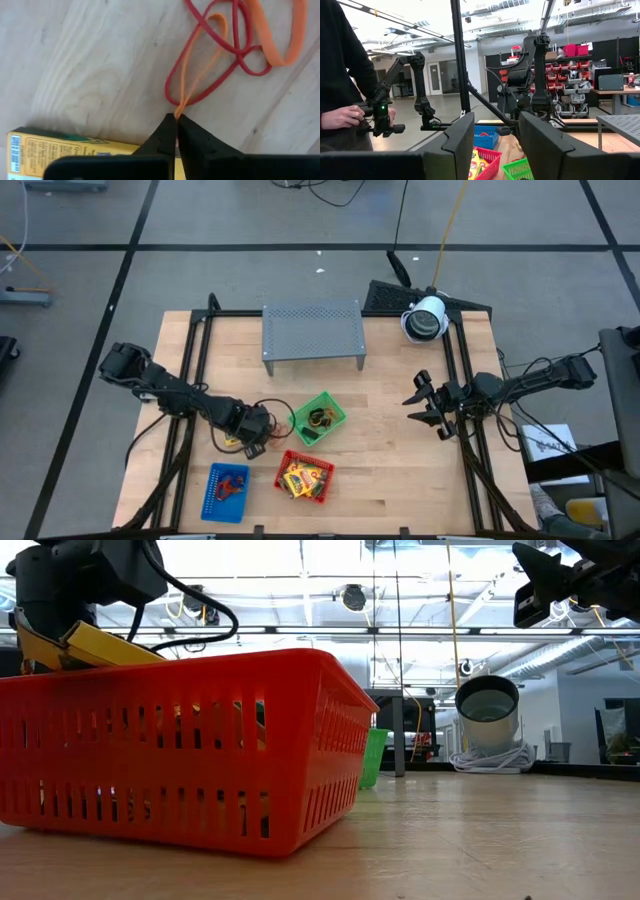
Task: Pick & Place Office Desk Supplies
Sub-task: Put the left orange rubber band into the green basket
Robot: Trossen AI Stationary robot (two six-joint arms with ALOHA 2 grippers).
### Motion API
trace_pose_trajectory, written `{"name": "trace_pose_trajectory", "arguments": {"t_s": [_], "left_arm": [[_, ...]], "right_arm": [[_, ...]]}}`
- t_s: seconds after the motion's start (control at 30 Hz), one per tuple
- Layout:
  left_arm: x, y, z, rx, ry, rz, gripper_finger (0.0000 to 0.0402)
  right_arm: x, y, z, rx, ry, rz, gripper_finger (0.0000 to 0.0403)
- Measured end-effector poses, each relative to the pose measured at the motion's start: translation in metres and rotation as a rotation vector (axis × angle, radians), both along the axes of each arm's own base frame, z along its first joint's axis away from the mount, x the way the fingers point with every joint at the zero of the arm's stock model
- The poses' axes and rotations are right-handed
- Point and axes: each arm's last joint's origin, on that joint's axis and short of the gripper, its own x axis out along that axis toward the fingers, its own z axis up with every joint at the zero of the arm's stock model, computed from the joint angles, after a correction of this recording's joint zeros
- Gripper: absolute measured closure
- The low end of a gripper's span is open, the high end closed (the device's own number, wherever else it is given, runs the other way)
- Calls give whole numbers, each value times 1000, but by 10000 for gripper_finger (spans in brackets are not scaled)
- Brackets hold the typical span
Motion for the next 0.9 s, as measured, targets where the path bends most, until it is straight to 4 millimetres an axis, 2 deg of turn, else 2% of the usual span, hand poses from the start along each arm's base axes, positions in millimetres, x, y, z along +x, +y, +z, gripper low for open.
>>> {"name": "trace_pose_trajectory", "arguments": {"t_s": [0.17,0.27,0.57,0.77,0.9], "left_arm": [[-6,-4,11,-119,30,26,393],[-11,-6,24,-182,11,23,395],[-23,-7,46,-241,-35,103,395],[-17,-4,53,-261,-133,128,396],[-6,-4,72,-232,-225,93,398]], "right_arm": [[0,0,0,0,1,0,258],[0,0,0,0,0,0,255],[0,0,0,0,1,0,253],[0,0,0,0,1,0,256],[0,0,0,0,1,0,258]]}}
